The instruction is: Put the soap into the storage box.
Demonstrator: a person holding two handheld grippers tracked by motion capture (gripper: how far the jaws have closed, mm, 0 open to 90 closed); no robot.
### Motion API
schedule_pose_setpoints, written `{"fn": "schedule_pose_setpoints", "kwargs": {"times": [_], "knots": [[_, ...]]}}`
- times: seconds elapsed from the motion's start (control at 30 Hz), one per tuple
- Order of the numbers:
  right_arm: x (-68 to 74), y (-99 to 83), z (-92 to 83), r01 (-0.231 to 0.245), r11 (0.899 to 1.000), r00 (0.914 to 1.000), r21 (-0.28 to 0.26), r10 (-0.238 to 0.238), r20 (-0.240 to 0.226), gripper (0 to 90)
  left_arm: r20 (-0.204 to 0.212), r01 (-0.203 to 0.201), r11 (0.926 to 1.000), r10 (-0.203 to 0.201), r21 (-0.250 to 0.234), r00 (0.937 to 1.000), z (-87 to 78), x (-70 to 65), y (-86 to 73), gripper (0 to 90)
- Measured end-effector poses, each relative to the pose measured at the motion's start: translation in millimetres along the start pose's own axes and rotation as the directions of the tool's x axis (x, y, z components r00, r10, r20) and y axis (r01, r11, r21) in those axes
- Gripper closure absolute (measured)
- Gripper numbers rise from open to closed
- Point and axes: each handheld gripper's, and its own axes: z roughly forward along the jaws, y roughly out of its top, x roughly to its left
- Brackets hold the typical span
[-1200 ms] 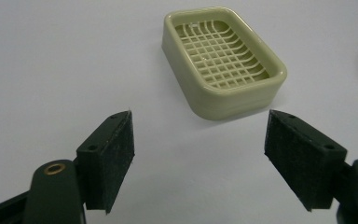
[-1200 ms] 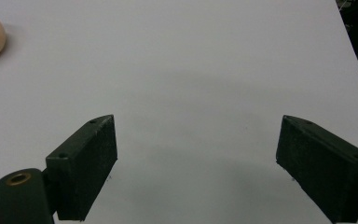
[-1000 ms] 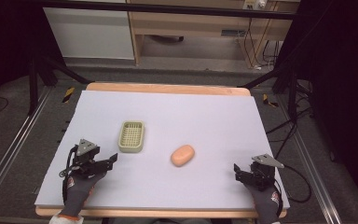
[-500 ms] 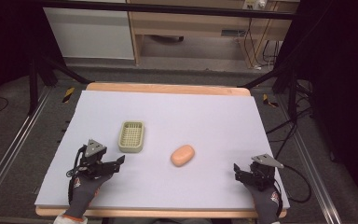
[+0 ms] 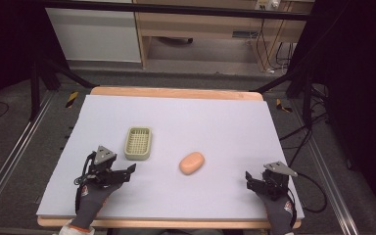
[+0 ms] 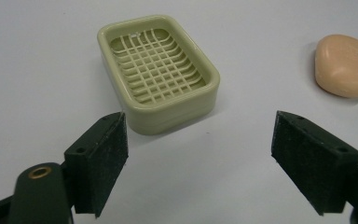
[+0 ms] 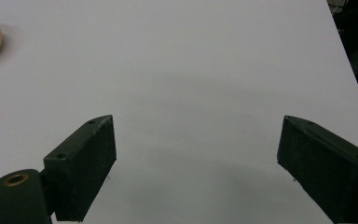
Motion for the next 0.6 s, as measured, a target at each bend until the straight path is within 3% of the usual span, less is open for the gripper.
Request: {"fn": "schedule_pose_setpoints", "kwargs": {"times": [0.6], "knots": [[3.3, 0.7, 1.7, 0.002, 1.000, 1.0000, 0.011, -0.002, -0.001, 11.0, 0.047, -0.043, 0.9991, 0.043, 0.004, 0.9980, 2.8, -12.6, 17.5, 17.1]]}}
